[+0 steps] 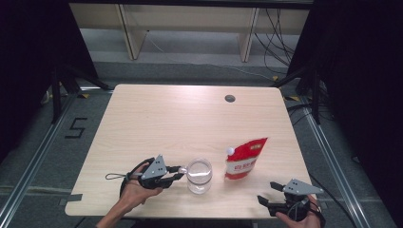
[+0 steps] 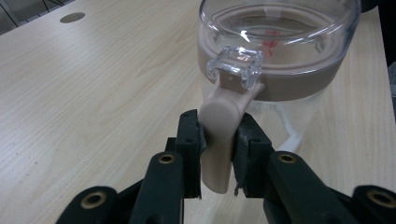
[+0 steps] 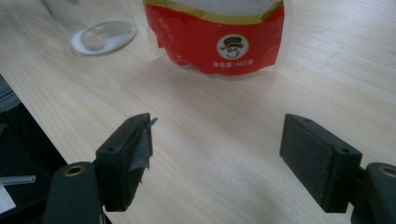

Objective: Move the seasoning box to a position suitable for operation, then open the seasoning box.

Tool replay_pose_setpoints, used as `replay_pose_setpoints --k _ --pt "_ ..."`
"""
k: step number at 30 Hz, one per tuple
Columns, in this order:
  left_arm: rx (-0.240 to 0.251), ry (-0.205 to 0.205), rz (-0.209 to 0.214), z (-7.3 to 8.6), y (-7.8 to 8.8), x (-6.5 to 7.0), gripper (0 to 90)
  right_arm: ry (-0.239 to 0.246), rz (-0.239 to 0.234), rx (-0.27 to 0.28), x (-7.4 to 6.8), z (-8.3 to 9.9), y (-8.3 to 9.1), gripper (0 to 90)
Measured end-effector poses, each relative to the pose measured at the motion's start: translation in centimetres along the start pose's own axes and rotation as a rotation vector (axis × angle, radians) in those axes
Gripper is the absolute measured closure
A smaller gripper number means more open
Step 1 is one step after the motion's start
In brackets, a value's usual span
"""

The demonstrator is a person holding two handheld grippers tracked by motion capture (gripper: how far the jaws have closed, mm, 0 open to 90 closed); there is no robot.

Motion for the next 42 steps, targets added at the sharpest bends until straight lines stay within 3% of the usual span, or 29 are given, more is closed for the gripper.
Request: replay_pose_setpoints --k 1,2,3,4,7,9,11,14,16,17,18,19,20,21,22,24,25,26,27,28,29,35,37,39,40,42 --pt "-0.002 -0.014 0.003 0.0 0.1 0.0 73.3 -0.001 0.001 0.002 0.0 0.0 0.0 26.3" --pt "-0.004 0.029 0.007 0.1 0.1 0.3 72.4 -0.001 0.002 0.002 0.1 0.0 0.0 26.3" --pt "-0.003 0.039 0.014 0.1 0.0 0.4 69.1 -0.001 0.001 0.001 0.1 0.0 0.0 26.3" --pt "-0.006 0.054 -0.004 0.1 0.2 0.3 51.6 0.0 -0.002 -0.002 0.1 0.0 -0.1 26.3" --pt "0.011 0.066 -0.007 -0.2 0.8 0.2 48.2 0.002 -0.003 -0.002 0.0 0.0 -0.1 26.3" --pt "0.024 0.078 -0.014 -0.6 1.5 0.0 40.0 -0.001 -0.01 -0.002 -0.1 0.0 -0.1 26.4" --pt "0.027 0.075 -0.014 -0.8 2.4 -0.3 39.5 -0.01 -0.02 -0.013 -0.3 0.1 -0.1 26.4" --pt "0.056 0.118 -0.01 -1.6 3.3 -0.4 39.3 0.011 -0.032 -0.007 -0.6 0.0 -0.1 29.5" --pt "0.067 0.11 -0.014 -2.3 3.9 -0.5 41.5 0.001 -0.045 -0.016 -1.0 0.1 -0.2 29.6" --pt "0.074 0.107 -0.013 -2.6 4.1 -0.5 43.9 0.025 -0.05 -0.01 -1.1 0.0 -0.3 29.7" --pt "0.077 0.118 -0.013 -3.1 4.5 -0.5 50.7 -0.006 -0.056 -0.016 -1.7 0.0 0.0 31.5" --pt "0.073 0.15 -0.023 -3.3 4.6 -0.5 56.3 0.039 -0.058 0.001 -1.6 -0.3 -0.1 32.6" --pt "0.073 0.15 -0.023 -3.3 4.6 -0.5 61.9 0.0 -0.075 -0.007 -2.2 -0.3 0.1 33.2" --pt "0.079 0.132 -0.026 -3.4 4.7 -0.6 61.9 0.0 -0.075 -0.007 -2.2 -0.3 0.1 33.2" --pt "0.072 0.126 -0.043 -3.4 4.7 -0.7 69.6 0.022 -0.094 0.016 -2.6 -0.7 0.1 33.3" --pt "0.069 0.129 -0.05 -3.4 4.6 -0.8 75.3 0.018 -0.102 0.031 -3.2 -1.1 0.3 33.3" --pt "0.069 0.129 -0.05 -3.4 4.6 -0.8 77.9 0.06 -0.106 0.056 -3.4 -1.5 0.2 33.1" --pt "0.081 0.16 -0.052 -3.5 4.4 -0.8 81.0 0.059 -0.11 0.049 -3.7 -1.5 0.2 32.1" --pt "0.081 0.16 -0.052 -3.5 4.4 -0.8 83.8 0.059 -0.11 0.049 -3.7 -1.5 0.2 32.1" --pt "0.092 0.176 -0.051 -3.6 4.3 -0.8 85.9 0.088 -0.101 0.072 -4.0 -1.9 0.1 30.2" --pt "0.087 0.162 -0.054 -3.6 4.2 -1.0 85.9 0.088 -0.101 0.072 -4.0 -1.9 0.1 30.2" --pt "0.077 0.169 -0.05 -4.1 2.9 -0.7 88.8 0.11 -0.127 0.079 -5.1 -2.2 -0.2 36.2" --pt "0.066 0.162 -0.051 -4.2 2.7 -0.5 89.0 0.091 -0.136 0.054 -5.7 -2.0 -0.1 38.2" --pt "0.065 0.16 -0.051 -4.2 2.7 -0.4 88.9 0.077 -0.143 0.067 -6.2 -2.2 0.0 39.4" --pt "0.071 0.142 -0.05 -4.2 2.6 -0.6 88.9 0.107 -0.162 0.089 -6.4 -2.5 0.0 40.0" --pt "0.061 0.155 -0.061 -4.1 2.6 -0.6 88.8 0.108 -0.153 0.101 -6.6 -2.6 0.0 40.9"
Point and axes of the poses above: each handheld gripper's, and its own axes: y roughly backward along the jaws, z roughly out of its underside, x roughly to its right, the point moved 9 cm from there along -y, roughly forward along the jaws, and after that the axes turned 12 degrees about -y, right-handed, at the moved point
